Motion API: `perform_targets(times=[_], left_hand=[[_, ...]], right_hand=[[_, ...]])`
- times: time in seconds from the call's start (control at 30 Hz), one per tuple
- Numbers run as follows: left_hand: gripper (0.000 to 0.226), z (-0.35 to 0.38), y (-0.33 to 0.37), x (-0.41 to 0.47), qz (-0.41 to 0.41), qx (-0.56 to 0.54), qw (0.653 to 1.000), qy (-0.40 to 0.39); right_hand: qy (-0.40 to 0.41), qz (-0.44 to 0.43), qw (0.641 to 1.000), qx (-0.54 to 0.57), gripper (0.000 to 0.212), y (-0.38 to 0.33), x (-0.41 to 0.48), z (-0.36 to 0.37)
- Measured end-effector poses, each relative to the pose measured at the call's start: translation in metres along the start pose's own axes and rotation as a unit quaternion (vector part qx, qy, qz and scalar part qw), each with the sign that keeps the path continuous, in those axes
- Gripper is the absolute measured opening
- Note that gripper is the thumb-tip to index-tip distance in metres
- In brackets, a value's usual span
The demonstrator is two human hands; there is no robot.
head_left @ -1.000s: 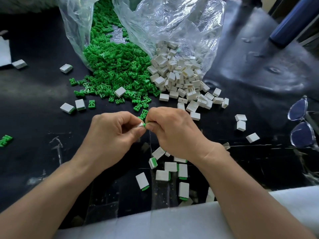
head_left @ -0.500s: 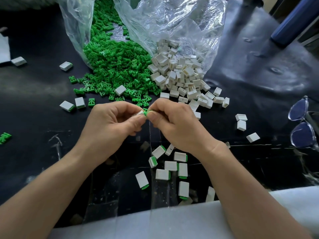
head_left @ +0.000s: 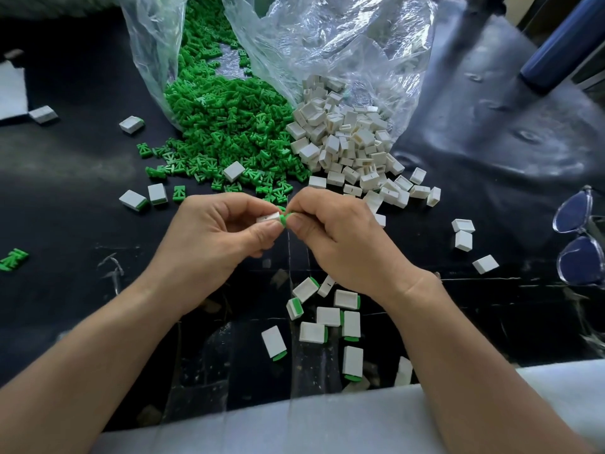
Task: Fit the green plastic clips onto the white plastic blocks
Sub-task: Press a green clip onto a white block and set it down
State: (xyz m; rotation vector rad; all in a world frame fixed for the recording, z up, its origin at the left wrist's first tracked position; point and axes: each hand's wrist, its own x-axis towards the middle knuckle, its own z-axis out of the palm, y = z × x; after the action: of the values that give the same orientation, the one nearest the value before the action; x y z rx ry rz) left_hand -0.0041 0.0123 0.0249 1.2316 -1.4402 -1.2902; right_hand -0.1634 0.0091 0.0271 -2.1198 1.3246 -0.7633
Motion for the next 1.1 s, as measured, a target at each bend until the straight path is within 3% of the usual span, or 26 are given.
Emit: perform_targets(times=[0.33,0.5,0.6,0.83,0.9,1.0,1.1], left_hand=[[0.019,-0.001,0.0,-0.001,-0.03,-0.044,0.998,-0.032],[0.017,-0.002,-0.003,-0.003,0.015,0.055,0.998,-0.039],[0.003,-0.003,-0.006,-0.004,0.037,0.108,0.993,-0.041],[0.021,-0.006,-0.009,-0.007,0.09,0.234,0.967,-0.046],[0.019,-0.006,-0.007,-0.006,0.074,0.2,0.976,-0.052],[0.004,-0.006,-0.002,-0.004,0.025,0.049,0.997,-0.057],[0.013,-0.002,0.0,-0.004,-0.01,-0.056,0.998,-0.033]], right_hand=[[0.002,0.003,1.0,-0.016,0.013,-0.004,-0.001,0.0],[-0.044,-0.013,0.995,-0.093,0.013,-0.007,-0.002,-0.001],[-0.064,-0.022,0.987,-0.148,0.014,-0.01,-0.003,0.001],[-0.09,-0.061,0.975,-0.194,0.009,-0.011,-0.004,0.002],[-0.084,-0.053,0.98,-0.173,0.011,-0.01,-0.004,0.001],[-0.01,-0.036,0.998,-0.059,0.013,-0.008,-0.004,0.0],[0.051,-0.031,0.998,-0.013,0.015,-0.008,-0.003,0.004]])
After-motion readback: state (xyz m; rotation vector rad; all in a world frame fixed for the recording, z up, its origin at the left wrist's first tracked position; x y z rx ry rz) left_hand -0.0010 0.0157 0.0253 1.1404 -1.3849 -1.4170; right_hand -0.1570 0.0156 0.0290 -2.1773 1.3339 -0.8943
